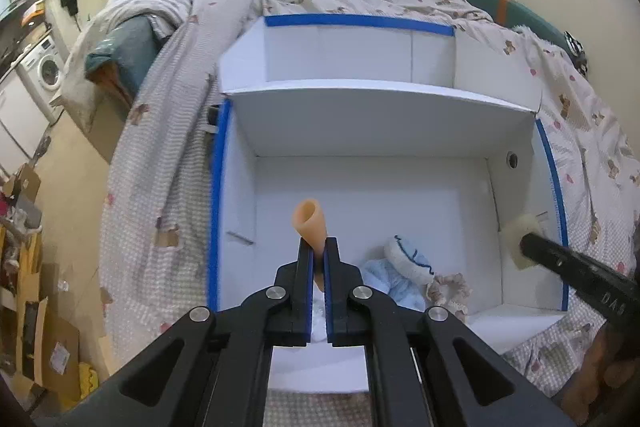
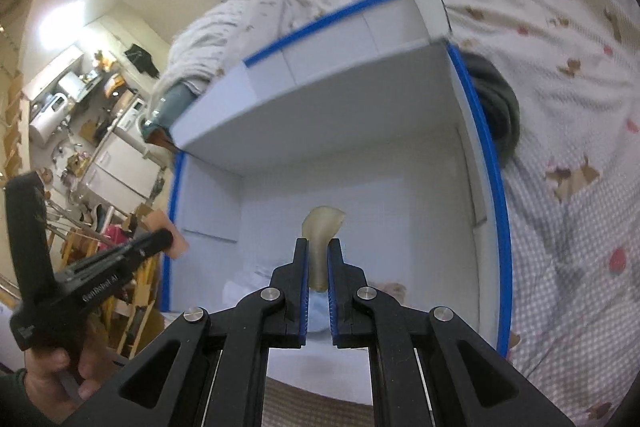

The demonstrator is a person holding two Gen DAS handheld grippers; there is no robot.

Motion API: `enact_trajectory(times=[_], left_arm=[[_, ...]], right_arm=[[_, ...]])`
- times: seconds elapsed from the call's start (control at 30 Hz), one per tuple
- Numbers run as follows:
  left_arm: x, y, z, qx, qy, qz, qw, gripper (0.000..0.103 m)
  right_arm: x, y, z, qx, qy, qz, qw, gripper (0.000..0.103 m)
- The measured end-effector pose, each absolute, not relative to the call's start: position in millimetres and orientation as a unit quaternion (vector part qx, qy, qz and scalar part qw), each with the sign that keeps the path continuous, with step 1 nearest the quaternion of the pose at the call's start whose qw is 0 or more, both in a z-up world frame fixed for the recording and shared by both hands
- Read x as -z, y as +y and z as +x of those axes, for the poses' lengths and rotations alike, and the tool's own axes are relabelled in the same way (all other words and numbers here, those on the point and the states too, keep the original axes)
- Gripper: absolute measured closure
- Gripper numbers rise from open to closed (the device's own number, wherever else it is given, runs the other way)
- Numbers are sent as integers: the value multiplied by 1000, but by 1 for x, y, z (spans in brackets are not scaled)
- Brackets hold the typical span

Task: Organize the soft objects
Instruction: 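Carry the tan toy over the box and open the left tool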

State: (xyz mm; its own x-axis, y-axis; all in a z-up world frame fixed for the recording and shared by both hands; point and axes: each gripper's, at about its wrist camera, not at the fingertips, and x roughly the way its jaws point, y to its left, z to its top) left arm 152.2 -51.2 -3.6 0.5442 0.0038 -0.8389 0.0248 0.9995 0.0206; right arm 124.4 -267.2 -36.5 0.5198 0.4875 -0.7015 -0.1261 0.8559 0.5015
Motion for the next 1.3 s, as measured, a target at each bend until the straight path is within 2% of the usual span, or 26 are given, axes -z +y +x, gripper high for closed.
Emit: enact_trajectory(times=[0.4,0.8,1.13,1.2,1.27,1.3], left_arm=[[51,-71,167,31,471,42,881,99],[58,-58,165,26,482,18,875,98],[52,-59,161,24,472,27,881,90],[50,-60,159,25,469,29,882,86],[48,-59,157,22,464,33,885,79],[47,-60,156,19,461,34,887,71]], right_arm=[[80,-247,136,-155,513,147,832,93],[86,-238,140,-158,521,138,827,93],[85,-240,141,-159,519,143,827,91],[85,-241,141,-160,517,143,829,87],[84,-243,141,-158,515,146,830,72],[84,-245,141,-156,514,149,830,70]])
